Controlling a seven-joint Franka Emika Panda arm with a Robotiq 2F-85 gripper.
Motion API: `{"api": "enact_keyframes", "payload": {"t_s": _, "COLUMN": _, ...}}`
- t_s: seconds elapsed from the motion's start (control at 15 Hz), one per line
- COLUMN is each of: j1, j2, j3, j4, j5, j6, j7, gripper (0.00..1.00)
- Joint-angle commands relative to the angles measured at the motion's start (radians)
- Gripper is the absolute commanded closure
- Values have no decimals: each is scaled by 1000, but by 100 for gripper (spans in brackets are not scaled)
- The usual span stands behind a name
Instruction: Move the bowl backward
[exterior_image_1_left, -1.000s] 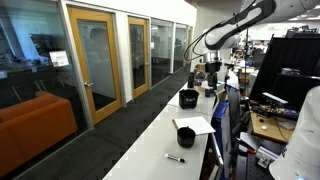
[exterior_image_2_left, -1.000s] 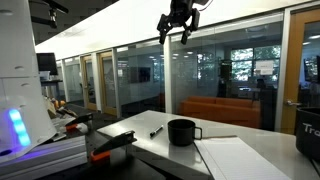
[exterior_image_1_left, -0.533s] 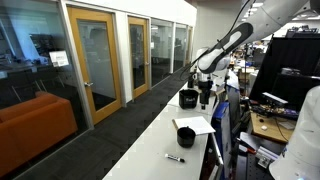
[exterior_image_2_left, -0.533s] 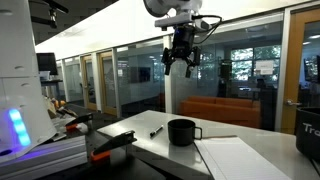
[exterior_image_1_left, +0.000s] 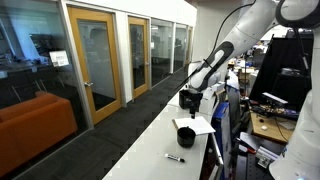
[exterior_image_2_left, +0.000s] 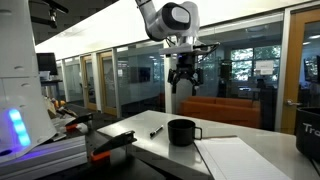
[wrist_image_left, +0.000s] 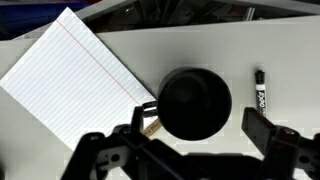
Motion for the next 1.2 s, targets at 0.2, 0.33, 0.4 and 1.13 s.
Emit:
{"api": "enact_keyframes", "payload": {"t_s": 0.2, "j1": -14, "j2": 128, "j3": 55, "j4": 30, "j5": -44, "j6": 129, "j7": 115, "gripper": 0}}
{"api": "enact_keyframes", "payload": {"t_s": 0.33, "j1": -8, "j2": 151, "j3": 72, "j4": 30, "j5": -54, "j6": 150, "j7": 142, "gripper": 0}}
{"api": "enact_keyframes", "payload": {"t_s": 0.4, "j1": -7, "j2": 160, "j3": 82, "j4": 31, "j5": -53, "j6": 155, "j7": 150, "gripper": 0}}
{"api": "enact_keyframes", "payload": {"t_s": 1.13, "j1": -9, "j2": 270, "j3": 115, "j4": 50, "j5": -71, "j6": 234, "j7": 168, "gripper": 0}}
